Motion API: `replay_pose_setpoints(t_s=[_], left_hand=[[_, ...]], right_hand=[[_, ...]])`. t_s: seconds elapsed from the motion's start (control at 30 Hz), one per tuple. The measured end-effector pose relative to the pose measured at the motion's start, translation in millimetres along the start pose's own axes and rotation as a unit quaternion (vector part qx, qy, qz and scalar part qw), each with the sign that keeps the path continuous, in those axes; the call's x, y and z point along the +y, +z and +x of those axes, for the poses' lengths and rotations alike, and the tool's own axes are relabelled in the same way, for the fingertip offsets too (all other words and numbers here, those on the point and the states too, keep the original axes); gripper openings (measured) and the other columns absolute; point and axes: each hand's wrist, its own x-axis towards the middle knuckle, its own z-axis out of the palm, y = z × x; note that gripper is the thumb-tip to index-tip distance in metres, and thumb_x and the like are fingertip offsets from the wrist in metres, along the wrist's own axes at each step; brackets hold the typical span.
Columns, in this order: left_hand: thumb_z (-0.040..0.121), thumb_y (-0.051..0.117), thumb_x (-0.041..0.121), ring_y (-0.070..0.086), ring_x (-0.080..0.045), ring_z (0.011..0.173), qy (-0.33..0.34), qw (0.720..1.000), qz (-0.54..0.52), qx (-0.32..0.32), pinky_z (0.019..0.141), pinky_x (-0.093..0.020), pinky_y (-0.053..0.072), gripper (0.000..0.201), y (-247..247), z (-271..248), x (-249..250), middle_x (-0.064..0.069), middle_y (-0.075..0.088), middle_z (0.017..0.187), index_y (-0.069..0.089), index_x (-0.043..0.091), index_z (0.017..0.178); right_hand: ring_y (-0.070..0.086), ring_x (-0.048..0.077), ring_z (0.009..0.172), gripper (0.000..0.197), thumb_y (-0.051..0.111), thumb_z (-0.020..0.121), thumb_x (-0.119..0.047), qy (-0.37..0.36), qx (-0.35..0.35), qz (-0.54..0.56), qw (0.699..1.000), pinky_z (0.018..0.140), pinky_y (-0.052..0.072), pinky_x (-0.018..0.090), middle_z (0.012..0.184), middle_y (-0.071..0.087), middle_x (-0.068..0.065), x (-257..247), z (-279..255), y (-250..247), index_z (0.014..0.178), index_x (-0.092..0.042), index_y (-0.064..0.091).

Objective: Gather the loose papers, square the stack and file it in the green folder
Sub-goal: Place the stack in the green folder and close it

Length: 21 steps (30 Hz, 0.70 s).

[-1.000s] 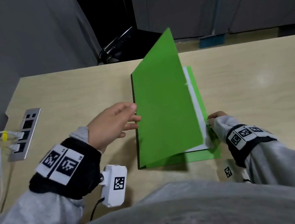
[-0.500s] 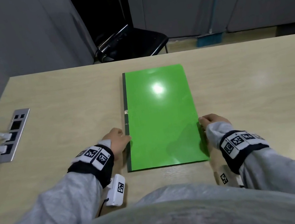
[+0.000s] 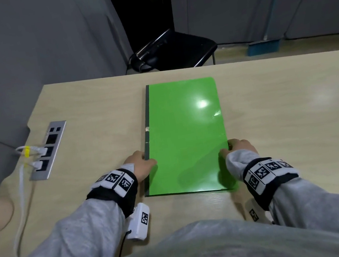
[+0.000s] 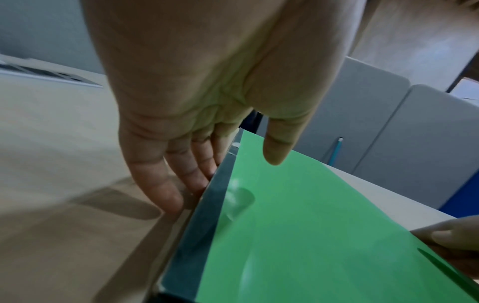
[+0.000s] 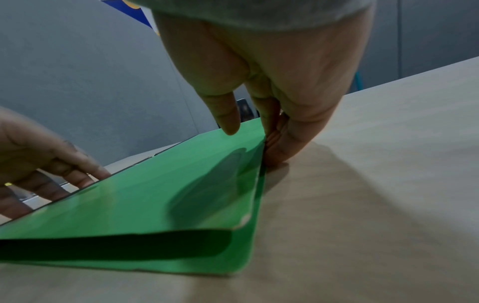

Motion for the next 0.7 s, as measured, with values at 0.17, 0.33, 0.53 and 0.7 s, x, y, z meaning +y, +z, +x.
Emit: replay_pose_setpoints(t_s=[0.17,0.33,0.53,0.7], left_hand=[[0.085,0.049,0.046,0.053,-0.031,0.115,-0.037,0.999,-0.009,0.015,0.098,-0.041,0.044,0.066,-35,8,-47,-0.015,0.05,0.139,0.037,0.01,0.139],[0.087,0.048,0.044,0.052,-0.033,0.117,-0.061,0.998,-0.02,0.019,0.099,-0.043,0.044,0.066,-65,15,-85,-0.016,0.048,0.14,0.034,0.009,0.14],[0.085,0.049,0.043,0.052,-0.032,0.118,-0.055,0.997,-0.036,0.029,0.101,-0.044,0.042,0.065,-90,25,-115,-0.015,0.049,0.14,0.036,0.01,0.14],[0.089,0.049,0.038,0.05,-0.032,0.123,-0.036,0.998,-0.041,0.035,0.101,-0.038,0.041,0.062,-89,32,-122,-0.016,0.046,0.143,0.034,0.008,0.142]], right_hand=[[0.056,0.033,0.115,0.039,0.055,0.087,-0.026,-0.021,-0.034,0.004,0.999,0.097,0.046,0.04,0.125,0.059,0.015,-50,5,31,0.123,-0.011,0.056],[0.057,0.032,0.114,0.037,0.056,0.088,-0.027,-0.047,-0.058,-0.003,0.997,0.097,0.047,0.039,0.125,0.06,0.014,-95,6,55,0.123,-0.014,0.057],[0.058,0.03,0.113,0.037,0.056,0.088,-0.03,-0.062,-0.069,-0.019,0.996,0.097,0.046,0.04,0.123,0.062,0.014,-123,5,77,0.121,-0.014,0.059],[0.057,0.032,0.114,0.037,0.055,0.089,-0.029,-0.045,-0.057,-0.014,0.997,0.097,0.045,0.039,0.123,0.061,0.017,-126,0,79,0.12,-0.009,0.059]])
